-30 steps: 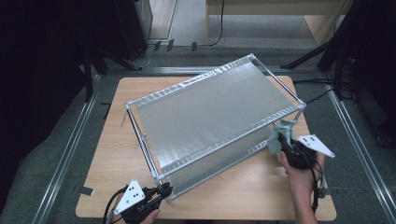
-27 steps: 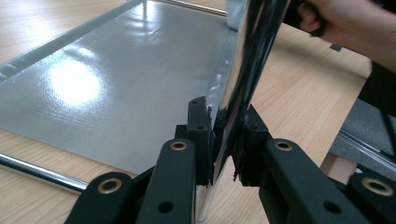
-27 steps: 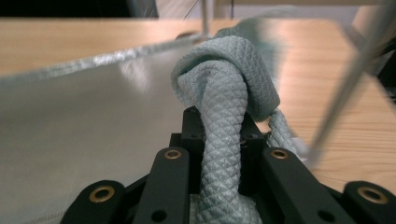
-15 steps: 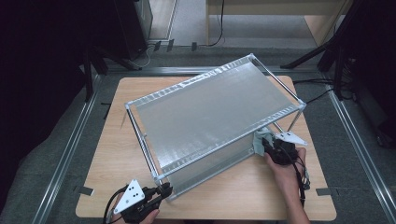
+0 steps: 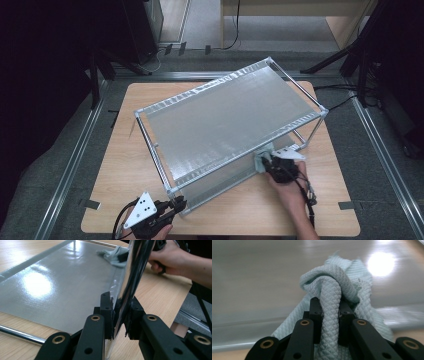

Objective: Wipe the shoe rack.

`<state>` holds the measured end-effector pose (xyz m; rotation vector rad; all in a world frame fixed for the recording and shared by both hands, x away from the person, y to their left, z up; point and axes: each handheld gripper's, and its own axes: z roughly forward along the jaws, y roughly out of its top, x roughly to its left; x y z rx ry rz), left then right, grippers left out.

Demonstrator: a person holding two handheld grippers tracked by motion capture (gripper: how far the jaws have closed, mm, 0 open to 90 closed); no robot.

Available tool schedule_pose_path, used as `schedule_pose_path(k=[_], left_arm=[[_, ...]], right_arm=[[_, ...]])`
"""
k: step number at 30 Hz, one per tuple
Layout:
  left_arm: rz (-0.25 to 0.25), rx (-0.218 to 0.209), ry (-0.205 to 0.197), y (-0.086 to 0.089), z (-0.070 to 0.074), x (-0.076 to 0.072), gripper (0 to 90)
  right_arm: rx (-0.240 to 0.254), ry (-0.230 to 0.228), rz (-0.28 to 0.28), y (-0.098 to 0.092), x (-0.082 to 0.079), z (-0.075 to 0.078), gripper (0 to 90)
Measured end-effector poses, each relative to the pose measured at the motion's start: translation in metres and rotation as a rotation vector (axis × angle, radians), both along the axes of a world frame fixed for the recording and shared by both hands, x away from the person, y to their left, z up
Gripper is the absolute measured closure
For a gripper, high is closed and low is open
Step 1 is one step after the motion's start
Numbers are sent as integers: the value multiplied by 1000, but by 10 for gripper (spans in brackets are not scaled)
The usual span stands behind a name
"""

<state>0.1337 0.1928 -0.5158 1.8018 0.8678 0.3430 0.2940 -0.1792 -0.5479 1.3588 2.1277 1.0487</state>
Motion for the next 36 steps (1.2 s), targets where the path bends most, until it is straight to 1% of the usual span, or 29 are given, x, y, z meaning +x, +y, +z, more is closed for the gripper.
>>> schedule_pose_path(k=[2,4,5,7,10,12,13,14,15,17,18,20,22,23,24,26,27,28,30,31,32,34,35,36], left_arm=[[-2,0,-1,-1,0,0,791],[-5,0,-2,-3,0,-1,791],[-6,-2,-1,-4,0,-1,791],[-12,0,-3,-6,0,-1,791],[-14,-1,-3,-6,0,-1,791],[-17,-3,-3,-5,-1,-1,791],[-18,-2,-4,-5,-1,-1,791],[-19,-1,-4,-5,-1,-1,791],[-18,-1,-4,-5,-1,-1,791],[-18,1,-4,-5,0,-1,792],[-18,2,-4,-5,0,-1,792],[-20,3,-2,-4,0,-2,792],[-22,5,-1,-4,0,-2,792],[-24,5,-1,-3,0,-2,792],[-24,5,-1,-3,0,-2,792],[-23,7,-1,-3,0,-1,792],[-22,6,-2,-2,0,-1,792],[-22,7,-3,-1,0,-1,792],[-20,4,0,0,0,-1,792],[-19,5,-1,1,0,-1,792],[-19,5,-1,1,0,-1,791],[-18,4,-1,1,0,-1,791],[-18,4,-1,1,0,-1,791],[-18,4,0,1,0,-1,791]], right_arm=[[16,10,57,22,-10,-3,785],[12,14,120,48,-22,-4,785],[9,19,159,62,-29,-5,785],[-5,16,232,89,-44,-6,782],[10,23,344,127,-68,-7,777],[4,18,388,143,-80,-7,774],[1,15,405,146,-82,-7,774],[-9,8,407,148,-85,-7,777],[-4,11,413,147,-83,-7,780],[31,49,414,140,-78,-6,781],[22,43,395,134,-74,-5,780],[-11,23,336,119,-65,-4,777],[-15,19,252,93,-52,-2,777],[-25,10,224,83,-47,-2,777],[-38,-5,179,67,-39,-2,777],[-14,2,120,43,-28,-1,777],[-15,0,86,30,-22,0,776],[-28,-8,41,14,-16,1,775],[-7,-1,-26,-10,-7,4,765],[-10,-8,-56,-21,-3,5,752],[-17,-17,-85,-31,0,6,734],[-19,-43,-167,-48,4,7,658],[-20,-56,-216,-57,7,7,634],[-2,-53,-249,-65,9,6,621]])
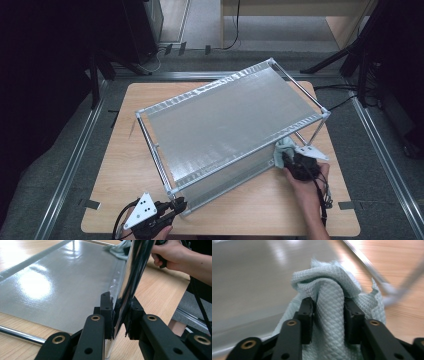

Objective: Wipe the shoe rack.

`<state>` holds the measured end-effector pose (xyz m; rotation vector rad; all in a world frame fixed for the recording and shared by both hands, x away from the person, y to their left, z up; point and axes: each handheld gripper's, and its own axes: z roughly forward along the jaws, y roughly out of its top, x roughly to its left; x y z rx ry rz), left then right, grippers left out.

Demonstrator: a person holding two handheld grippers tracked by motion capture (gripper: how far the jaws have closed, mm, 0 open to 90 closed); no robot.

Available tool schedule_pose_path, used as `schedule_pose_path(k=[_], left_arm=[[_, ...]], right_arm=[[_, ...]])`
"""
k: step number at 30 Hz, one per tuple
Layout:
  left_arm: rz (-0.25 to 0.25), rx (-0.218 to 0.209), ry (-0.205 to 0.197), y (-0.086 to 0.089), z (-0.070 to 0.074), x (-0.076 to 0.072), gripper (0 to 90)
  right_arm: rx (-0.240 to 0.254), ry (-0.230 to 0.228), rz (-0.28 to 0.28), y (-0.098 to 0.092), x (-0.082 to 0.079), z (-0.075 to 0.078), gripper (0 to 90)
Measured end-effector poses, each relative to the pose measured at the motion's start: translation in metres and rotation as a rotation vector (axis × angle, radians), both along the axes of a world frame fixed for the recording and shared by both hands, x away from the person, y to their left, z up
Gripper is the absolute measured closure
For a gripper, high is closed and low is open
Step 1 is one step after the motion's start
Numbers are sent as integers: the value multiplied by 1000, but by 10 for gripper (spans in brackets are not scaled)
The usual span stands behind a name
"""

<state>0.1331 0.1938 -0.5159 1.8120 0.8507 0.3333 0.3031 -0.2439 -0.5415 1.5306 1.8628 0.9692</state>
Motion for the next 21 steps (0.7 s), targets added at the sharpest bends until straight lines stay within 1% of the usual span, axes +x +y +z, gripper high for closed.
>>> schedule_pose_path(k=[1,2,4,5,7,8,10,11,12,13,15,17,18,19,21], left_arm=[[0,1,0,0,0,0,791],[0,1,0,0,0,0,791],[1,2,0,0,0,0,791],[1,2,-1,0,0,0,791],[-1,0,-1,0,0,0,791],[-2,0,-1,0,0,0,791],[-2,-1,0,0,0,0,791],[-1,-2,0,0,0,1,791],[0,-4,0,-1,0,1,791],[4,-7,1,-2,0,1,790],[7,-9,2,-4,0,2,790],[9,-13,3,-5,-1,2,790],[9,-14,3,-5,-1,2,789],[8,-16,5,-5,-1,3,789],[8,-17,6,-7,-1,3,788]], right_arm=[[31,4,-21,-8,2,0,609],[46,5,-34,-12,3,0,607],[59,5,-26,-14,2,2,622],[64,4,-18,-13,2,3,661],[55,-11,-8,-9,-1,3,748],[55,-9,4,-6,-1,3,770],[39,9,31,1,-2,0,789],[25,11,40,6,-4,-2,790],[8,0,37,11,-6,-3,790],[-1,-2,38,18,-9,-3,791],[-7,-4,65,33,-14,-3,791],[-26,-13,100,53,-23,-5,788],[-23,-11,138,67,-29,-5,785],[-22,-7,167,76,-33,-5,781],[-23,5,260,101,-44,-6,774]])
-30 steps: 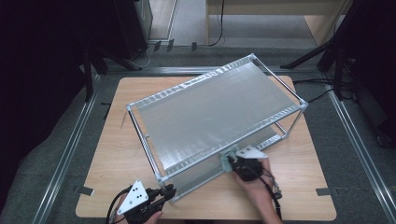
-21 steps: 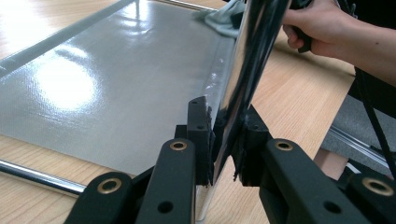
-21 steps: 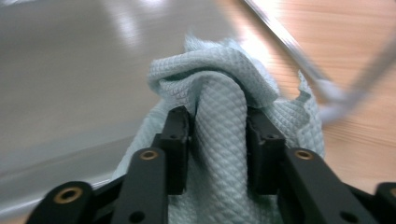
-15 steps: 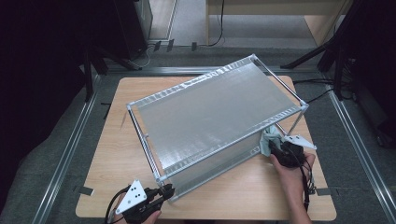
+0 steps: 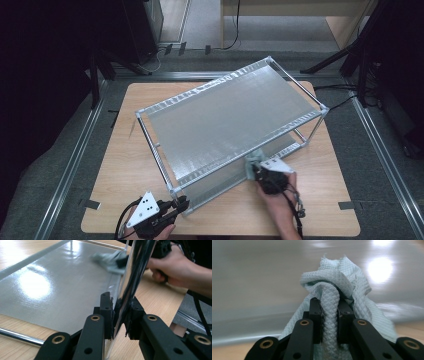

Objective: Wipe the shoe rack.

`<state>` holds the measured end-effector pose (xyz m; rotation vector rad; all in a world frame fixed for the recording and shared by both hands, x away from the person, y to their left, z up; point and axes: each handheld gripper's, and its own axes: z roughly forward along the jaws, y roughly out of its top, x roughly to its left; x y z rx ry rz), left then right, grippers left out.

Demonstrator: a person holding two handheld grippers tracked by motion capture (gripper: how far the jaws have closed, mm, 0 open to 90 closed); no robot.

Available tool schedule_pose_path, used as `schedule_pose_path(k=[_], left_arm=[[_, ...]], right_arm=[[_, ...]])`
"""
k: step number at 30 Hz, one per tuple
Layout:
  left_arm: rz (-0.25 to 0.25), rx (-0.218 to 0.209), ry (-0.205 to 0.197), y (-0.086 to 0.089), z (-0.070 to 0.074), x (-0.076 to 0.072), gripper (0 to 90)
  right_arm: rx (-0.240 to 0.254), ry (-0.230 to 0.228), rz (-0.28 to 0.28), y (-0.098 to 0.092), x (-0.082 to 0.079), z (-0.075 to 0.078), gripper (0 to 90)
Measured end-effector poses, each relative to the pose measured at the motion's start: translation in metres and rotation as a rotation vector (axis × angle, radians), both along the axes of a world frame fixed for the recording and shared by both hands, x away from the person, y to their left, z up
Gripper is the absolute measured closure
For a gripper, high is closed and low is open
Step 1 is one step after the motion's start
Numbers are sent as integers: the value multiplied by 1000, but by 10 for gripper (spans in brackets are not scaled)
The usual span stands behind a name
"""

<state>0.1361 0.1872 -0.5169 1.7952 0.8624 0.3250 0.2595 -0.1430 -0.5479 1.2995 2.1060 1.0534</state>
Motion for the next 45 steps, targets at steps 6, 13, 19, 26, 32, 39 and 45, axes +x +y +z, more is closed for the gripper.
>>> schedule_pose_path(k=[6,13,19,26,32,39,45], left_arm=[[-4,-2,0,-3,0,0,787],[-12,-1,1,-3,0,0,787],[-13,0,1,-2,0,0,787],[-16,-1,1,-2,-1,1,787],[-16,-2,2,-2,-1,1,787],[-18,-3,2,-3,-1,2,786],[-22,0,5,-3,-1,2,786]], right_arm=[[41,53,294,79,-41,-4,759],[62,63,385,105,-57,-6,778],[11,23,212,50,-18,-5,782],[44,23,-90,-41,29,2,767],[21,-1,-291,-101,50,6,734],[24,27,-239,-76,39,1,771],[1,32,-56,-11,10,-1,774]])
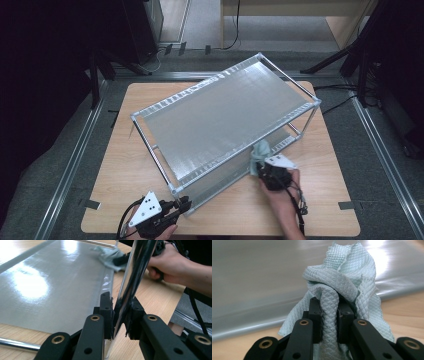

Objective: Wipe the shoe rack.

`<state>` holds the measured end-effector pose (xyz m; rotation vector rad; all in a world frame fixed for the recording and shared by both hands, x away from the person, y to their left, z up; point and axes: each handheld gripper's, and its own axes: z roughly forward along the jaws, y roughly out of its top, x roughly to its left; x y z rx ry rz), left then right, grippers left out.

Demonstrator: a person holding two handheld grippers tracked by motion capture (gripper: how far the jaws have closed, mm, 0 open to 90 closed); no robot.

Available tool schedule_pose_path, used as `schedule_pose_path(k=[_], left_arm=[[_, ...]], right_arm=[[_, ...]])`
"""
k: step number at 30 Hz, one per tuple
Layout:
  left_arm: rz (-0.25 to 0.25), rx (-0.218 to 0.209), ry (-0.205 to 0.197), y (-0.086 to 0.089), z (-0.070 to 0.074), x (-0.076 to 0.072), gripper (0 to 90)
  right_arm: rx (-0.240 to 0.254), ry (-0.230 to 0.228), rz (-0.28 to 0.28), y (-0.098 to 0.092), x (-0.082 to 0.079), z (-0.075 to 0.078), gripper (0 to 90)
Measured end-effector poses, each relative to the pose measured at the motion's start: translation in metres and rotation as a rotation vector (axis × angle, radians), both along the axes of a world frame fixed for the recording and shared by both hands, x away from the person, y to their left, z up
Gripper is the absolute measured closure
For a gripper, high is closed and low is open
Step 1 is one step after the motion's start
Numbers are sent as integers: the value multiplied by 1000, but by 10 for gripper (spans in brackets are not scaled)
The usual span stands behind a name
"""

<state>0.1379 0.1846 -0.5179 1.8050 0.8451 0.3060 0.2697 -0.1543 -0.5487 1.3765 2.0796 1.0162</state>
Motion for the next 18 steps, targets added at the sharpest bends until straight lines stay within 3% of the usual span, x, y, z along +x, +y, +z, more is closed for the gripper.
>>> schedule_pose_path(k=[7,9,12,13,15,18], left_arm=[[1,-1,0,0,0,2,787],[1,-2,2,0,0,2,786],[0,-1,2,0,0,2,787],[0,-1,2,0,0,2,787],[1,-1,2,0,0,2,787],[1,-1,2,0,0,2,787]], right_arm=[[-10,7,287,82,-50,1,771],[16,14,388,101,-63,0,771],[43,26,488,114,-74,-1,771],[29,14,498,115,-74,-1,774],[48,24,510,111,-70,-1,780],[17,6,468,100,-61,-1,783]])
